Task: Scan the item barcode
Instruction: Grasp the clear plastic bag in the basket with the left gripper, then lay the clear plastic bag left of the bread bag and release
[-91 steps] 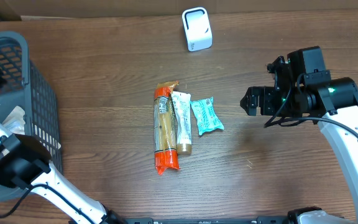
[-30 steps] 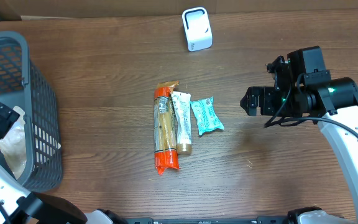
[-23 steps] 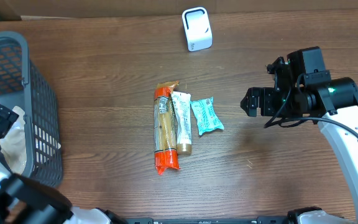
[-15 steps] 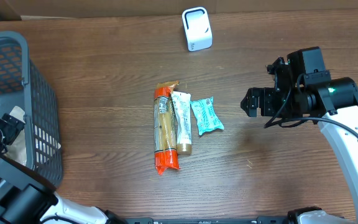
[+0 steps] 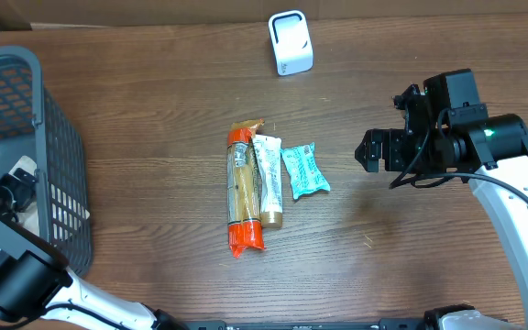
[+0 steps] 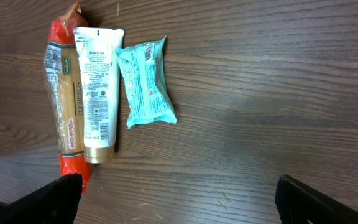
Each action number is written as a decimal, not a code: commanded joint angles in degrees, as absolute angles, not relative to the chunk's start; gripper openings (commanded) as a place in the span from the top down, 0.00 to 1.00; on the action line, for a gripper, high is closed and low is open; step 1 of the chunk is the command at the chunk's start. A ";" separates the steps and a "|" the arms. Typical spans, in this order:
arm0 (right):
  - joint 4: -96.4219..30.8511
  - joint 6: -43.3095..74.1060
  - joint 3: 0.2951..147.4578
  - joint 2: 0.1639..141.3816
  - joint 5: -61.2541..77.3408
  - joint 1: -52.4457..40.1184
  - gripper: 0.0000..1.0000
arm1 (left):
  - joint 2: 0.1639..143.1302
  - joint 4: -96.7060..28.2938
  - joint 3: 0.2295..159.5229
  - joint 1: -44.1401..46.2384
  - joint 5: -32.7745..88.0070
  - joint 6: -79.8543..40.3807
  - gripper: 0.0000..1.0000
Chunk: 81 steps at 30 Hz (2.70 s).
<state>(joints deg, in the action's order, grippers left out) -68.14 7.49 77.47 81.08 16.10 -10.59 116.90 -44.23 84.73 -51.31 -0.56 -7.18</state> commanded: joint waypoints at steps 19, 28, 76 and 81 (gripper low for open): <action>-67.88 7.29 78.72 81.03 16.16 -10.87 0.00 | 121.71 -49.25 88.38 -49.84 6.39 -5.30 0.76; -67.88 7.29 78.72 81.03 16.19 -10.87 0.00 | 121.71 -59.68 100.60 -49.80 10.63 -5.30 0.83; -67.61 7.20 78.72 81.03 16.12 -10.87 0.00 | 113.34 -84.51 109.67 -1.74 10.02 -5.50 0.76; -67.64 7.05 78.72 81.03 16.14 -10.87 0.00 | 113.34 -72.71 94.61 -0.64 14.37 -8.73 0.74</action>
<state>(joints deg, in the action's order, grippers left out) -67.99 7.46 77.47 81.08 16.10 -10.59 113.54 -75.68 100.47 -1.45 12.45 -5.06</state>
